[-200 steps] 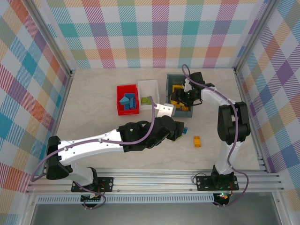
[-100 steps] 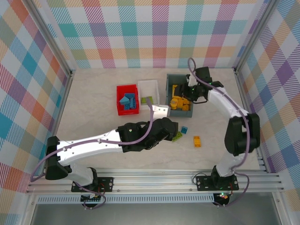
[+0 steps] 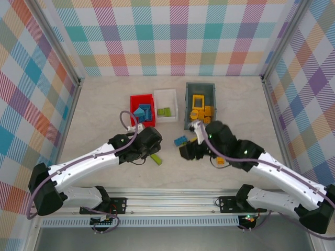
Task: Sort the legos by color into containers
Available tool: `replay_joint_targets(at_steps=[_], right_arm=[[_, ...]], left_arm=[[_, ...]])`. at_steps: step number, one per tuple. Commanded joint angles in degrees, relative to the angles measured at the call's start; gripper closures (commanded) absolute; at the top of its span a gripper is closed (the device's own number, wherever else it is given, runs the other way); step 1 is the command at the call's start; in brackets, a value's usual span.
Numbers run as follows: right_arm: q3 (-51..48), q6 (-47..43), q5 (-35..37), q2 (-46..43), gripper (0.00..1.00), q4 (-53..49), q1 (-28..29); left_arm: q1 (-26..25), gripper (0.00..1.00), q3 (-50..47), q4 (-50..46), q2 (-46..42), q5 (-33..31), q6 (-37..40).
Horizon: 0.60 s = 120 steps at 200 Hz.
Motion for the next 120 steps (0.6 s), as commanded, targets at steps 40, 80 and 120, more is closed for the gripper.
replay_joint_targets(at_steps=[40, 80, 120], right_arm=[[-3.6, 6.3, 15.4, 1.3, 0.39, -1.9, 16.0], [-3.0, 7.1, 15.3, 3.0, 0.39, -0.6, 17.6], [-2.7, 7.9, 15.5, 4.1, 0.39, -0.3, 18.1]], left_arm=[[2.9, 0.38, -5.1, 12.0, 11.2, 13.3, -8.3], [2.9, 0.39, -6.8, 16.1, 16.7, 12.0, -10.2], [2.9, 0.54, -8.0, 18.3, 18.9, 10.8, -10.6]])
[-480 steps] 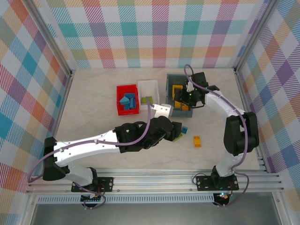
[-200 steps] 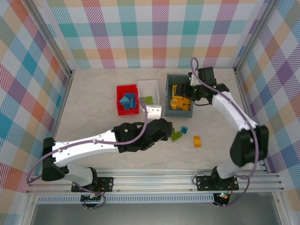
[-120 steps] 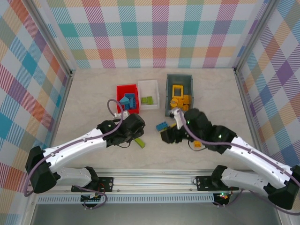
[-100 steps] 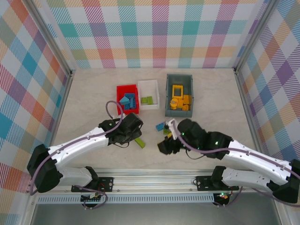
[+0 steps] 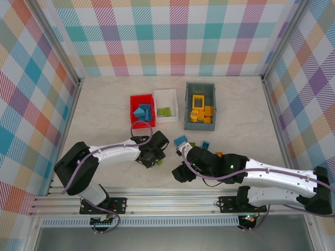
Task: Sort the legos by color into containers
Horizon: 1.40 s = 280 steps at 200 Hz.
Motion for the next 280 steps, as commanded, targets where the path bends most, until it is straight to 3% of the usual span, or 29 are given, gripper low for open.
replay_joint_targets(at_steps=[1, 42, 54, 80, 111, 144, 186, 229, 280], right_arm=[[1.0, 1.2, 1.3, 0.2, 0.39, 1.3, 0.6], [1.1, 1.8, 2.6, -0.4, 0.40, 1.3, 0.7], [1.5, 2.1, 3.5, -0.9, 0.41, 1.0, 0.6], [3.0, 3.8, 9.4, -3.3, 0.43, 0.6, 0.4], [4.2, 5.0, 15.6, -5.3, 0.46, 4.1, -2.0], [7.0, 2.7, 16.8, -1.2, 0.47, 10.8, -6.9], [13.1, 2.1, 13.0, 8.2, 0.49, 14.9, -13.7], [13.8, 3.7, 10.7, 11.1, 0.49, 15.8, -15.8], [11.9, 5.3, 9.7, 10.7, 0.49, 15.4, -16.7]], left_arm=[[0.1, 0.55, -1.3, 2.4, 0.4, -0.9, -1.3], [0.0, 0.81, -0.9, 1.8, -2.1, -1.7, -0.7], [0.0, 0.85, 0.7, -0.1, -4.0, -2.3, 0.2], [1.0, 0.86, 10.0, -7.5, -5.6, -3.7, 7.2], [7.7, 0.88, 23.8, -13.2, -0.9, -1.0, 19.1], [15.1, 0.88, 40.2, -14.3, 10.1, 3.3, 31.3], [19.5, 0.88, 62.8, -16.4, 28.7, 7.2, 42.9], [22.8, 0.88, 75.2, -15.9, 41.2, 12.4, 44.6], [24.2, 0.86, 77.8, -13.9, 47.6, 17.2, 44.4]])
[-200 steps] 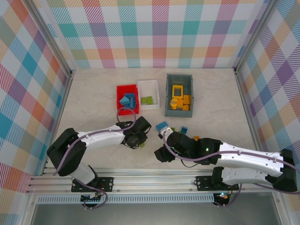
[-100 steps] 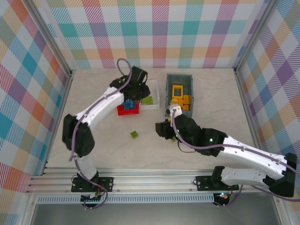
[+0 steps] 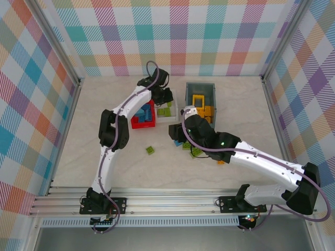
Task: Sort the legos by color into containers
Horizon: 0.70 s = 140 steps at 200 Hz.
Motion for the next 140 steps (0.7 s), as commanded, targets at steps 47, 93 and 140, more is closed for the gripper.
replay_joint_targets(at_steps=[47, 93, 140], right_arm=[[-0.4, 1.6, -2.1, -0.2, 0.49, 1.3, -0.9], [-1.6, 2.6, -2.8, -1.5, 0.49, 0.5, -0.9], [-2.2, 4.1, -0.3, -4.4, 0.49, -4.6, -0.9]], left_arm=[[0.9, 0.59, -1.6, 2.4, -0.2, 5.2, 1.3], [0.9, 0.48, -8.0, 4.6, -9.5, 4.6, 0.9], [0.1, 0.49, -19.0, 8.3, -24.0, 1.4, -1.4]])
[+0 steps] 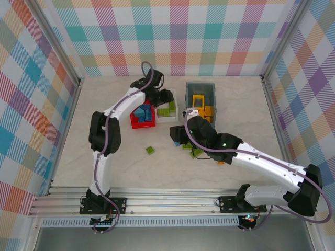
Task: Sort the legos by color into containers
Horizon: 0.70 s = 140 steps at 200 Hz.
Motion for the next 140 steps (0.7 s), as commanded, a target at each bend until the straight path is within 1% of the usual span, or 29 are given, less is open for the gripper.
replay_joint_targets(at_steps=[1, 15, 28, 41, 50, 63, 79, 91, 114, 121, 140], right_arm=[[-0.4, 1.8, 1.7, -2.6, 0.49, -3.4, -0.4], [-0.2, 3.2, 2.8, -3.5, 0.50, -6.3, -0.4], [0.3, 6.5, 5.0, -4.1, 0.50, -10.5, -0.6], [1.1, 12.2, 7.7, -4.3, 0.49, -18.5, -1.4], [1.2, 15.7, 7.5, -4.1, 0.49, -24.0, -3.7], [0.1, 17.3, 2.6, -3.4, 0.49, -29.6, -10.1], [-3.9, 15.2, -6.5, -3.2, 0.48, -31.3, -19.0], [-6.6, 13.2, -9.3, -2.5, 0.44, -32.7, -23.4], [-11.6, 8.2, -12.2, 0.4, 0.36, -32.3, -29.0], [-12.9, 7.0, -12.8, 1.1, 0.34, -31.2, -30.1], [-15.3, 4.9, -13.8, 4.1, 0.31, -28.3, -32.1]], left_arm=[[-0.4, 0.49, -4.4, 3.4, -10.5, -2.1, -1.7], [-1.5, 0.49, -8.1, 3.8, -15.5, -3.4, -1.9], [-3.1, 0.49, -12.8, 5.0, -20.9, -4.1, -2.5], [-5.7, 0.49, -18.1, 6.9, -26.5, -4.8, -3.1], [-8.5, 0.48, -21.7, 7.7, -30.3, -6.0, -3.0], [-13.8, 0.48, -26.9, 9.0, -35.4, -8.5, -2.9], [-21.5, 0.47, -33.8, 11.3, -40.9, -13.0, -4.5], [-27.2, 0.47, -39.3, 13.9, -44.4, -16.9, -7.6], [-38.4, 0.44, -49.8, 20.3, -49.8, -25.5, -13.0], [-41.5, 0.43, -52.3, 23.9, -50.9, -28.0, -14.2], [-48.9, 0.43, -56.9, 28.0, -51.8, -34.5, -16.8]])
